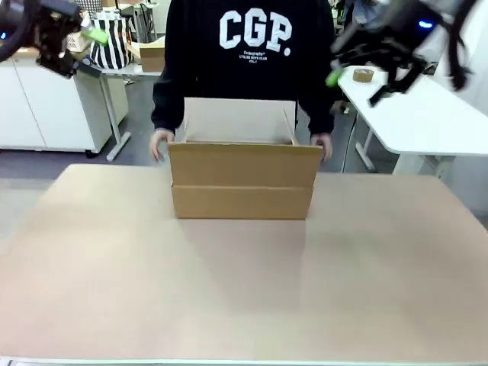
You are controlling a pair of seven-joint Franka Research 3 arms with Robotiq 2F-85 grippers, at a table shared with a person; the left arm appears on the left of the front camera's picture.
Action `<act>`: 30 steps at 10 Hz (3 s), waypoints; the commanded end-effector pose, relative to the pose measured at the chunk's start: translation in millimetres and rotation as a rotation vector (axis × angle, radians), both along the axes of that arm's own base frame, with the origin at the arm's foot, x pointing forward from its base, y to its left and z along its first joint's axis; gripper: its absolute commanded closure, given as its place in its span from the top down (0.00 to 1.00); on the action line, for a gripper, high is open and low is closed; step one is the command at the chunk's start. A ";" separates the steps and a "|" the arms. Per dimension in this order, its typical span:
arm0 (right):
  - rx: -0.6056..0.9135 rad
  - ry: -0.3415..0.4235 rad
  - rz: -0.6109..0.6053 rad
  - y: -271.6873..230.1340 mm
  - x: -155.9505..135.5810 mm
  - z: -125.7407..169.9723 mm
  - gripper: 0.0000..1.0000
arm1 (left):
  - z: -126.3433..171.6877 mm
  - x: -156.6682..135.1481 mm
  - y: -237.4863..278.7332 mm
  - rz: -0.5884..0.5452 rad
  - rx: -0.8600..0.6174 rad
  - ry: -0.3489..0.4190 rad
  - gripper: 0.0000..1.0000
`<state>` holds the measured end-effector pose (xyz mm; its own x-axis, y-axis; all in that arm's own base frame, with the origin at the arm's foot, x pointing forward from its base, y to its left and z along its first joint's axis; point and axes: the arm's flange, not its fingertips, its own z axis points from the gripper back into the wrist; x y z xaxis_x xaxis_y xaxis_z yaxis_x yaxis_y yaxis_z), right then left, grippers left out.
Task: Pack the gift set into the box.
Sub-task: Lift both hands away from the flaps of the Package Box, then press and hold the closed box until the human finishes sealing it.
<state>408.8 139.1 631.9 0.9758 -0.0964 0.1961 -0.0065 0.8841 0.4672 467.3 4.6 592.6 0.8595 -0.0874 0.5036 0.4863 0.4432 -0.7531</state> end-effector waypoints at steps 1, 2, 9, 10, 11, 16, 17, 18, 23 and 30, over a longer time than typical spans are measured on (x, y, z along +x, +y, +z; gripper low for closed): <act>0.363 0.028 -0.003 -89.4 -9.7 -39.0 1.00 | -38.1 24.4 27.8 -0.035 -0.014 0.119 1.00; 0.520 0.029 -0.042 -131.3 -13.9 -49.1 1.00 | -55.4 34.6 35.3 -0.061 -0.001 0.164 1.00; 0.646 -0.079 -0.110 -192.7 -28.1 -68.0 1.00 | -93.5 38.9 52.0 -0.004 -0.071 0.223 1.00; 0.646 -0.079 -0.110 -192.7 -28.1 -68.0 1.00 | -93.5 38.9 52.0 -0.004 -0.071 0.223 1.00; 0.646 -0.079 -0.110 -192.7 -28.1 -68.0 1.00 | -93.5 38.9 52.0 -0.004 -0.071 0.223 1.00; 0.646 -0.079 -0.110 -192.7 -28.1 -68.0 1.00 | -93.5 38.9 52.0 -0.004 -0.071 0.223 1.00; 0.646 -0.079 -0.110 -192.7 -28.1 -68.0 1.00 | -93.5 38.9 52.0 -0.004 -0.071 0.223 1.00; 0.646 -0.079 -0.110 -192.7 -28.1 -68.0 1.00 | -93.5 38.9 52.0 -0.004 -0.071 0.223 1.00; 0.646 -0.079 -0.110 -192.7 -28.1 -68.0 1.00 | -93.5 38.9 52.0 -0.004 -0.071 0.223 1.00; 0.646 -0.079 -0.110 -192.7 -28.1 -68.0 1.00 | -93.5 38.9 52.0 -0.004 -0.071 0.223 1.00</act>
<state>379.4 -55.6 559.6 0.9390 -0.3121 0.1443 0.0027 0.4265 0.9045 511.3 56.2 498.9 0.9545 -0.0462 0.2945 0.2892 0.3827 -0.8774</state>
